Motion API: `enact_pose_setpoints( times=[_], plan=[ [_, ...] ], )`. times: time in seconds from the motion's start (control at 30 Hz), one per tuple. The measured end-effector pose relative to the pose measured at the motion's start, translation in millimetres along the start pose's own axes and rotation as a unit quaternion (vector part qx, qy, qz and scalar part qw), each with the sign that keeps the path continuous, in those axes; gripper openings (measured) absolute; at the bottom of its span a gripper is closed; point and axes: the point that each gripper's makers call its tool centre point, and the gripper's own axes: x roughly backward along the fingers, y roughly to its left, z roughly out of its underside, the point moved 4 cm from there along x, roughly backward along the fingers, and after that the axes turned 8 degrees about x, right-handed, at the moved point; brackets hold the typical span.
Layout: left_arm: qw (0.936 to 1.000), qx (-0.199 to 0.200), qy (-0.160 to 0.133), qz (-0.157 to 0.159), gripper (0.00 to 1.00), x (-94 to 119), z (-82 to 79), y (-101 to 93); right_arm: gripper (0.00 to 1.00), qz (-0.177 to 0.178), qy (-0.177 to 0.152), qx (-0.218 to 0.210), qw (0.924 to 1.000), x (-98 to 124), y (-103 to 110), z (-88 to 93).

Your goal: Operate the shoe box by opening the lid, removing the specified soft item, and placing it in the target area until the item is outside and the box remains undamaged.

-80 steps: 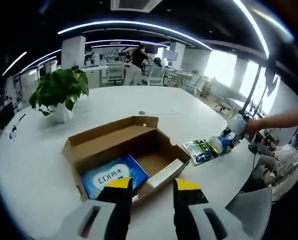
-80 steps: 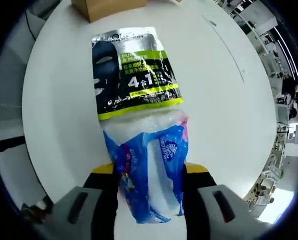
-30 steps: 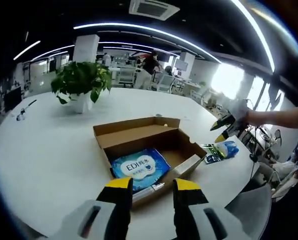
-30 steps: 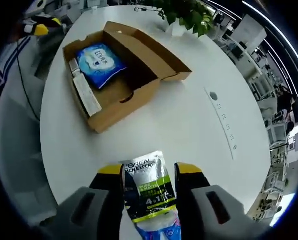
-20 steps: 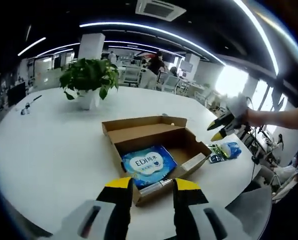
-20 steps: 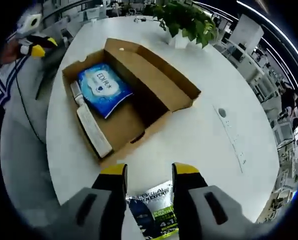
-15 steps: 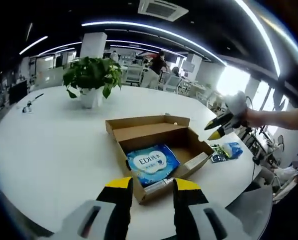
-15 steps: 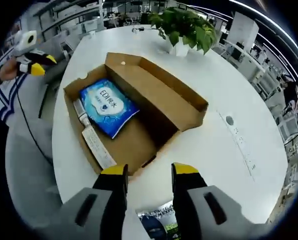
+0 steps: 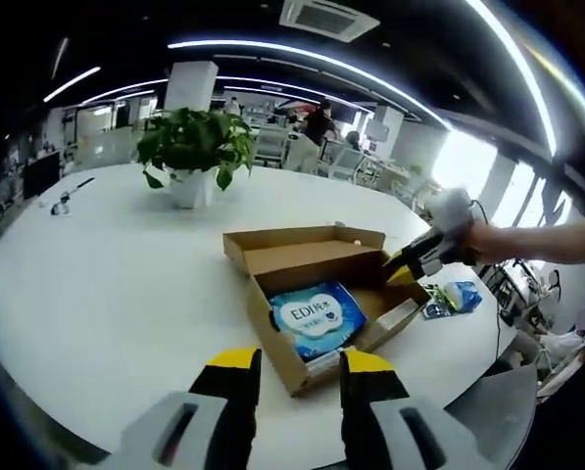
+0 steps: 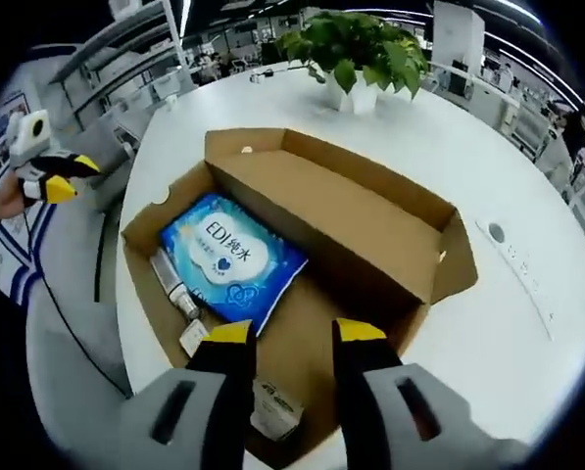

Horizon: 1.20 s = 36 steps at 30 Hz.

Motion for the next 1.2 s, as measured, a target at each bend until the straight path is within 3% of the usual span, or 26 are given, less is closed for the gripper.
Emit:
enact_pose_setpoints(
  times=[0.1, 0.27, 0.83, 1.03, 1.2],
  plan=[
    [1.0000, 0.001, 0.001, -0.001, 0.32, 0, -0.4, 2.0, 0.27, -0.009, -0.017, -0.041, 0.9990, -16, -3, -5.9],
    [1.0000, 0.002, 0.000, -0.004, 0.32, 2, -1.7, 6.2, 0.26, -0.016, -0.020, -0.072, 0.9971, -34, -1, -7.9],
    [0.9999, 0.004, 0.013, -0.011, 0.32, 5, 4.2, 17.9, 0.19, -0.018, 0.010, -0.132, 0.9910, -80, 11, 7.1],
    [0.9999, -0.004, 0.015, -0.003, 0.32, 1, 2.5, 14.3, 0.15, -0.012, 0.002, -0.179, 0.9837, -74, 18, 7.9],
    [0.9998, -0.006, 0.018, 0.010, 0.32, -5, 3.2, 7.7, 0.04, -0.008, -0.009, -0.193, 0.9812, -71, 15, 5.1]
  ],
)
